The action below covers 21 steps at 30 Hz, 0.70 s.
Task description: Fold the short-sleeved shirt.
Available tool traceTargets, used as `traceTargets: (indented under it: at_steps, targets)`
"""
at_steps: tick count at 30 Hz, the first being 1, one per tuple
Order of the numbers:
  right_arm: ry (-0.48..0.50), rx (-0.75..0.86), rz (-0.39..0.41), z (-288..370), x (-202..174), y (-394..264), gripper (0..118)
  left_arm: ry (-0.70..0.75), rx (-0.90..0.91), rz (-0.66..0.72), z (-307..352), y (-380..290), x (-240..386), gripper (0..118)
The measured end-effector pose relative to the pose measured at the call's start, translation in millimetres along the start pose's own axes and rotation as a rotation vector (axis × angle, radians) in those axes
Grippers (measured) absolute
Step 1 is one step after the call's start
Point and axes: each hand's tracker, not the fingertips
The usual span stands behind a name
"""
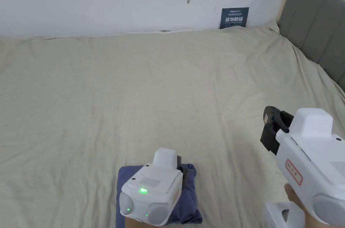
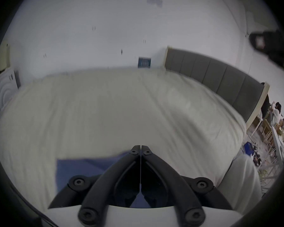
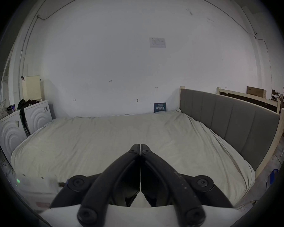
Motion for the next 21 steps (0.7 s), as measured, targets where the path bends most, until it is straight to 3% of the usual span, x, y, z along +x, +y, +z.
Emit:
traceTargets:
  at_steps: [9,21]
  targets:
    - [0.044,0.073,0.022,9.4,-41.0,17.4,3,0.168,0.291,-0.127,93.2,72.7,-50.7,0]
    - [0.062,0.148,0.055,15.6,-71.9,34.4,3,0.397,0.414,-0.051,159.4,82.8,-134.5,0]
